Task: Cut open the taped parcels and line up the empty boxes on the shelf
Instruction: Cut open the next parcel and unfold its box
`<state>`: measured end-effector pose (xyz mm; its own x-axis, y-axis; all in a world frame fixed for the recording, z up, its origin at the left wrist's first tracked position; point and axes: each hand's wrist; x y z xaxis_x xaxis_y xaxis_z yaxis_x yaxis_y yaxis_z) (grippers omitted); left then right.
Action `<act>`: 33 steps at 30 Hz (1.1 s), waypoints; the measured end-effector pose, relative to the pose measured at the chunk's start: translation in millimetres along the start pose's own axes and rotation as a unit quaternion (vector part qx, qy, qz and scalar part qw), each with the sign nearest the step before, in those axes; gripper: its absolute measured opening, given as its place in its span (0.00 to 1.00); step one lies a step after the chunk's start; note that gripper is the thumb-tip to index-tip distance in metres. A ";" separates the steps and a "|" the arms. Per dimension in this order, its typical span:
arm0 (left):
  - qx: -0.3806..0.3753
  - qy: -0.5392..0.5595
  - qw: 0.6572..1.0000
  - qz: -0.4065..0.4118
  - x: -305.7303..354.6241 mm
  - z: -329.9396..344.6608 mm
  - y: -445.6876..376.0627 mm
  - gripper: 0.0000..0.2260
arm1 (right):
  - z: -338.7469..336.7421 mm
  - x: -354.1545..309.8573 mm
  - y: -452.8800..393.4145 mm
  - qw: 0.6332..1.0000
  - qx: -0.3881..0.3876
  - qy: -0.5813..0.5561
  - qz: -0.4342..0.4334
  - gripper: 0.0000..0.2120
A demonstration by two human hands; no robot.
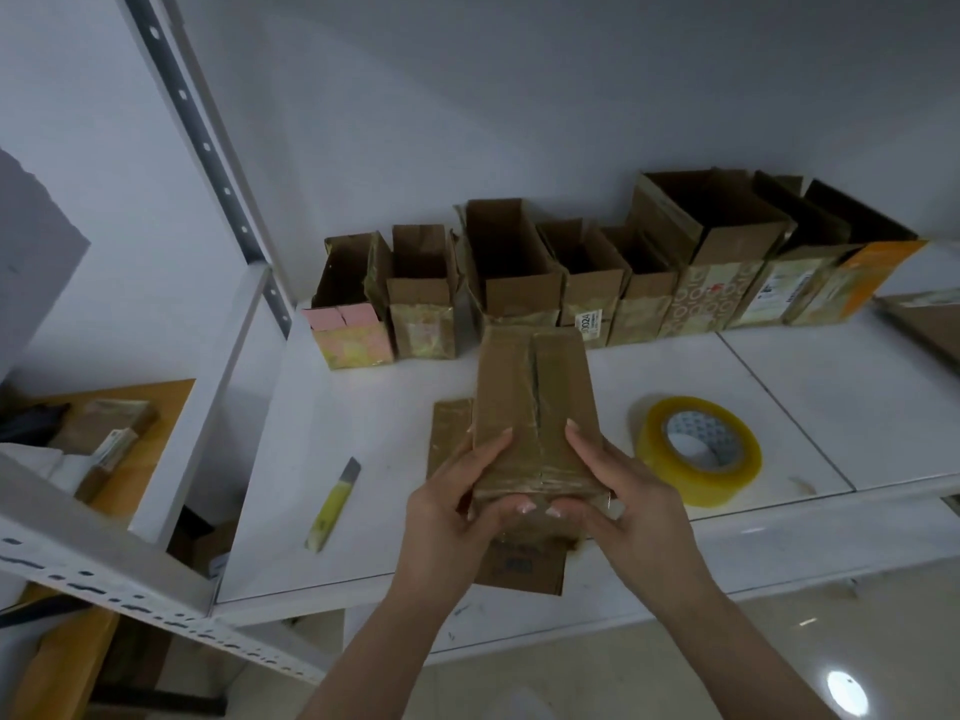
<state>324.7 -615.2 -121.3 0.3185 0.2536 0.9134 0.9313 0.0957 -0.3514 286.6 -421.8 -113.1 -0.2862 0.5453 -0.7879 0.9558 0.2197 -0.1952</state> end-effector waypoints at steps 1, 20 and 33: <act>0.009 -0.014 1.000 0.004 -0.4 1.5 1.1 0.24 | 2.1 0.2 0.3 0.999 0.018 0.030 -0.014 0.34; -0.024 -0.003 0.995 0.094 45.4 -14.5 -31.7 0.21 | -45.9 -50.9 -18.4 0.989 0.014 -0.140 0.051 0.29; 0.002 -0.122 0.987 0.101 56.3 -2.4 -27.4 0.14 | -41.9 -60.5 -11.0 0.991 0.026 -0.117 0.060 0.36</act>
<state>317.5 -605.9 -59.8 0.4455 0.4917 0.7482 0.8524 0.0228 -0.5224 290.6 -423.2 -38.8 -0.1520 0.3622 -0.9196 0.9861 0.1189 -0.1162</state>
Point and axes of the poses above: each hand's wrist, its own y-axis away from the middle knuckle, its own z-axis out of the palm, x = y × z, and after that the axes turned 7 degrees about z, right-handed
